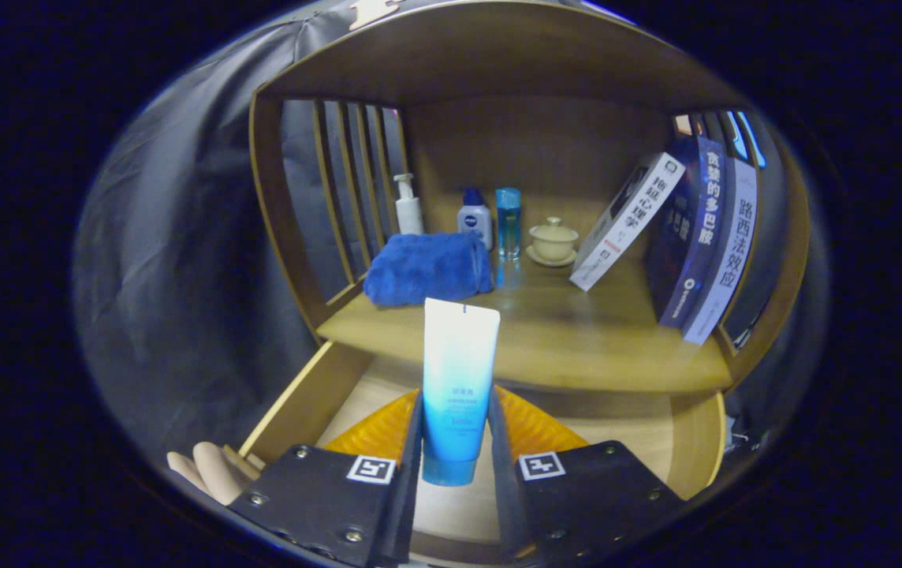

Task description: Pull open the drawer, take out the items inside it, and place them on the countertop above the cabinet.

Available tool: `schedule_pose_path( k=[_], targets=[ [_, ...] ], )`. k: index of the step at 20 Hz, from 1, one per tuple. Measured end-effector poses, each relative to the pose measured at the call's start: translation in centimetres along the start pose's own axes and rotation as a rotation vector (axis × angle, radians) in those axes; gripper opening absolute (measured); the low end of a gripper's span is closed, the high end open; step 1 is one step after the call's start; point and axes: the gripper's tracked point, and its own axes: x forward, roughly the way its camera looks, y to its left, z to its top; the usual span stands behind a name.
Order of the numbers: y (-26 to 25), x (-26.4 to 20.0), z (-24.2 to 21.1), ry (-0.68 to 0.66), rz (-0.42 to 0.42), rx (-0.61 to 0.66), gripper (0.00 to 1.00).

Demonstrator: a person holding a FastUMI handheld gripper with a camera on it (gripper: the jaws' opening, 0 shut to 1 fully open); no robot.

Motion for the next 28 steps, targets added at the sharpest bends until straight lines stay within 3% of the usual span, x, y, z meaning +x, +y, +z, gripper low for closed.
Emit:
schedule_pose_path(
  k=[8, 15, 18, 21, 24, 27, 28],
  targets=[
    [-2.5, 6.6, 0.9, 0.045, -0.124, -0.051, 0.43],
    [-2.9, 11.1, 1.0, 0.077, -0.184, -0.048, 0.43],
    [-2.3, 12.9, 1.0, 0.08, -0.171, -0.019, 0.43],
    [-2.3, 12.7, 1.2, 0.072, -0.186, -0.009, 0.46],
    [-1.7, 10.1, 2.2, -0.013, -0.183, -0.072, 0.72],
    [0.8, 5.3, 4.0, -0.155, -0.12, -0.081, 0.96],
    [1.5, 3.5, 4.4, -0.198, -0.102, -0.089, 0.95]
  ],
)
